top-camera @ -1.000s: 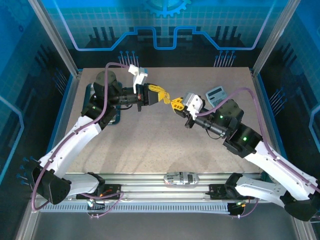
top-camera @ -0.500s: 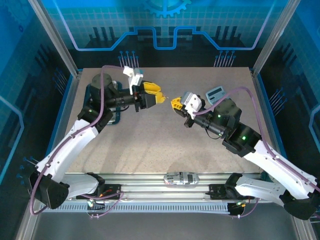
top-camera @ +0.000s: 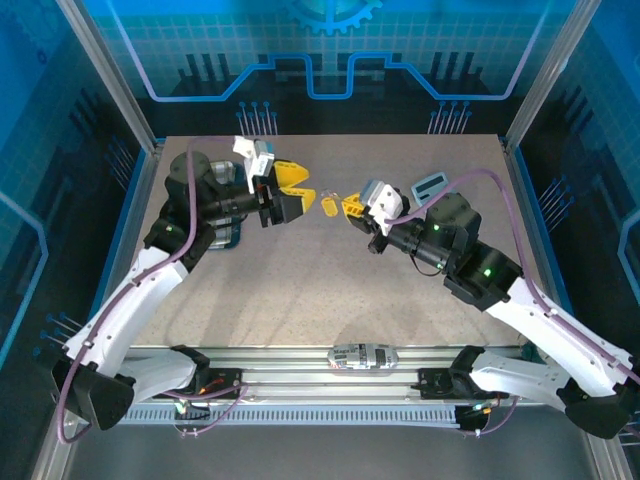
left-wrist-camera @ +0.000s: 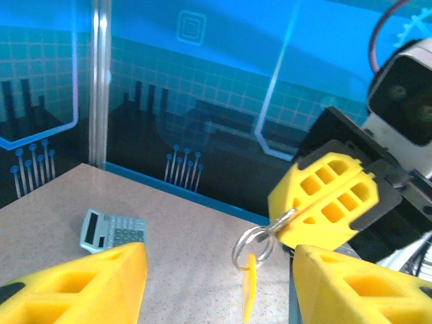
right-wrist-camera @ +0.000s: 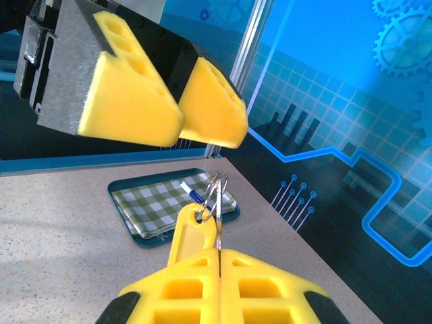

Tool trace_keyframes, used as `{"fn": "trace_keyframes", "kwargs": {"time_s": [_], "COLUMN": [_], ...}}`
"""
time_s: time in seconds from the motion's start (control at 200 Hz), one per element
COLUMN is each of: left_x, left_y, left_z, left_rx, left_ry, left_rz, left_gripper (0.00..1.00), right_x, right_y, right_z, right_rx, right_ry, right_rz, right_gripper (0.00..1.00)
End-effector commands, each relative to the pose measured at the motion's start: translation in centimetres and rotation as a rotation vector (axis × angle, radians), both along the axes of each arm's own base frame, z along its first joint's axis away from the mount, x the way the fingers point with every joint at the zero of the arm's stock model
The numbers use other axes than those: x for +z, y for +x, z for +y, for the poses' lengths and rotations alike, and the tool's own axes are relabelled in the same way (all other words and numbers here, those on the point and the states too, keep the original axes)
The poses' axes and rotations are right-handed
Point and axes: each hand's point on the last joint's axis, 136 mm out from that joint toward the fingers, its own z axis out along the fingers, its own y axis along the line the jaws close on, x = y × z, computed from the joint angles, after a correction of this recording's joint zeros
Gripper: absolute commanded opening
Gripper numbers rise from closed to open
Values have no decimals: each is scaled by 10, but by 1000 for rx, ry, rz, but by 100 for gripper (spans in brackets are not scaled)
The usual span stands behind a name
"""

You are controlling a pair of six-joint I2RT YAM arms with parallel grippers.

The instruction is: Remove the keys from the keyring

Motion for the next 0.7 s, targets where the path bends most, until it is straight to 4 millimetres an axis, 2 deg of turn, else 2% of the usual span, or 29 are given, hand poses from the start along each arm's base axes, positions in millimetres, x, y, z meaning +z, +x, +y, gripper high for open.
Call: {"fn": "trace_keyframes", "kwargs": {"time_s": [0.0,0.145,0.41,0.691], "left_x": [9,6,-1,1], "left_y": [-13,-9,-17,-18], "left_z": [-7,-11,-20,-27], "left_rx": [-117,-147,-227,-286], "left_ry": [35,55,83,80], "left_rz": [-33,-17,4,27], "left_gripper": [59,59,70,69], "right_x": [19,19,19,18], "right_y": [-2,-2,-1,-3], "right_z": [-3,-2,-2,0], "right_rx": [6,15,19,41], "right_ry": [44,45,45,50], "right_rz": [-13,-11,-5,5], "right_gripper": [0,0,0,0]}}
